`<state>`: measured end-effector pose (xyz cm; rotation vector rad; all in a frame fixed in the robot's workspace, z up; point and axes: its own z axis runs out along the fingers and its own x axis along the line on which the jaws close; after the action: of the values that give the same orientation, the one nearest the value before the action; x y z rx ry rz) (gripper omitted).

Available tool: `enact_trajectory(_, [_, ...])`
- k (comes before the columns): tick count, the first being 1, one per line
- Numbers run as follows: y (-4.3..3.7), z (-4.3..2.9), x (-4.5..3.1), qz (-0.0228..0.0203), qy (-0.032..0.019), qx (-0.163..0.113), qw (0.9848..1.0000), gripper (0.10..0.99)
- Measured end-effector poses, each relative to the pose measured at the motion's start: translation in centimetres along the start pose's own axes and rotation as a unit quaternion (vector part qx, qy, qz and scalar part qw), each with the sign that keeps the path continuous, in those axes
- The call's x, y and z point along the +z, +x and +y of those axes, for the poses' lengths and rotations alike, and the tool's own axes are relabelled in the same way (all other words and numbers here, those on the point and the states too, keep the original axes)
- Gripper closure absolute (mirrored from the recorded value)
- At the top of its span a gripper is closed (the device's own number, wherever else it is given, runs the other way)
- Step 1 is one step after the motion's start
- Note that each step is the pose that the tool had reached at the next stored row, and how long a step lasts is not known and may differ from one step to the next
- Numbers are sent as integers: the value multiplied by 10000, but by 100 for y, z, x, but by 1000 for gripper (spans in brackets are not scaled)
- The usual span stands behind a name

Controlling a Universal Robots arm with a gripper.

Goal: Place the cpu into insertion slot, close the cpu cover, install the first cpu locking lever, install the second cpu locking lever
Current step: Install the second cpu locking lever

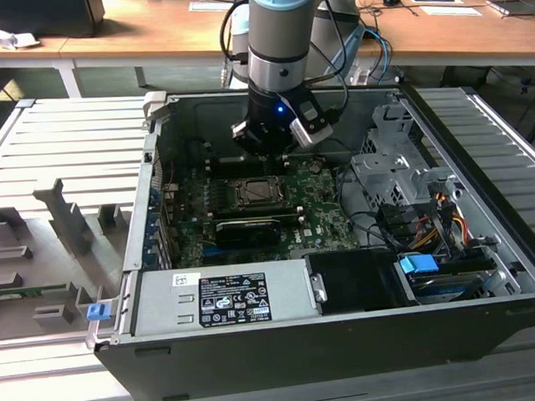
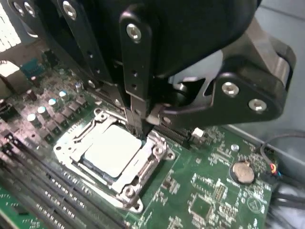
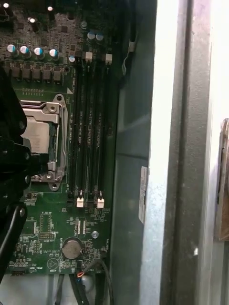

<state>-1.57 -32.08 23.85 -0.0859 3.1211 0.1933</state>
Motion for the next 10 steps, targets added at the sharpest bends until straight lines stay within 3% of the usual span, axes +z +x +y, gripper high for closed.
enact_trajectory(2, [2,-46,-5,0,1,0,10000,980])
enact_trajectory(10, [27,-381,-22,0,2,0,10000,980])
